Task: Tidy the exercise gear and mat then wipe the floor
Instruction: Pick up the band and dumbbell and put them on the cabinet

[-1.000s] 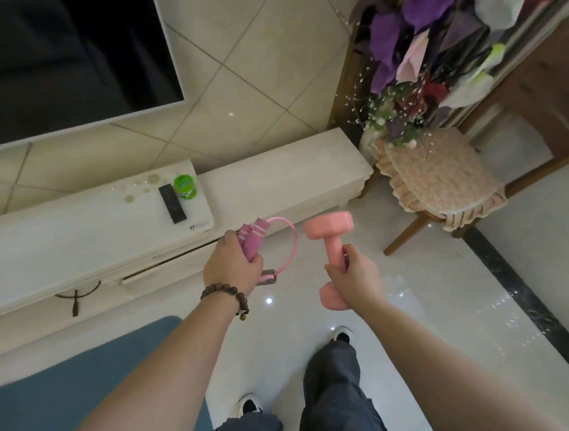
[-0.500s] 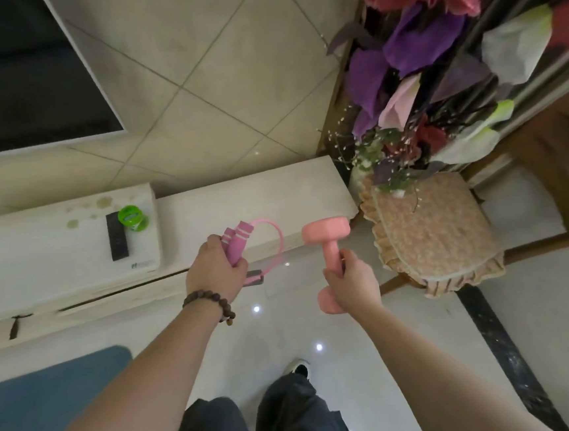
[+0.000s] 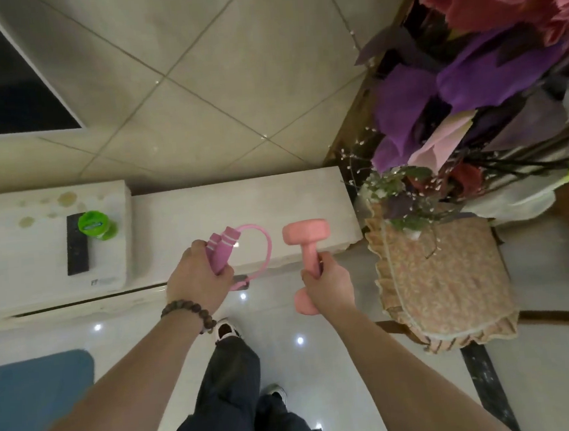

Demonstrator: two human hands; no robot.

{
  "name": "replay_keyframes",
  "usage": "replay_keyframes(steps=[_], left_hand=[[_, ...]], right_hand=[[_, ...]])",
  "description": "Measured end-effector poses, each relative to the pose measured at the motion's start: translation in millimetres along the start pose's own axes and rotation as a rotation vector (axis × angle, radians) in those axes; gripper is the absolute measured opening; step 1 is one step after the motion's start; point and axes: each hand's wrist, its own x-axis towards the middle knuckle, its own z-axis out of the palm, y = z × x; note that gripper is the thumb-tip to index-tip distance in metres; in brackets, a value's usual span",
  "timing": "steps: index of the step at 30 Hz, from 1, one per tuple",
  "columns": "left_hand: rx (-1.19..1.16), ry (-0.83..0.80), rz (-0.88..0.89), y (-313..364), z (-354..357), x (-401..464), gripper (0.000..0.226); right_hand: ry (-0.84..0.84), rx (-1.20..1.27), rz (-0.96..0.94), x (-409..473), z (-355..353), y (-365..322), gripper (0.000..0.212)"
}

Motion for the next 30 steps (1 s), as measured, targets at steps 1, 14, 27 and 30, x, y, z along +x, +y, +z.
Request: replay_keyframes(steps=[1, 14, 27, 30], left_hand=[[-0.006, -0.009, -0.003, -1, 3, 12, 0.021], [-0.059, -0.155, -0.109, -5, 110, 173, 0.032], [-0.207, -0.096, -0.131, -20, 285, 277, 0.038], [-0.222, -0.092, -0.139, -14, 307, 289, 0.033]], right_hand=[[-0.002, -0.002, 0.007, 15, 3, -4, 0.017], [0.071, -0.028, 0.145, 233, 40, 28, 0.013], [0.101, -0.264, 0.072, 458, 80, 93, 0.021], [0.111, -0.263, 0.072, 487, 83, 109, 0.020]])
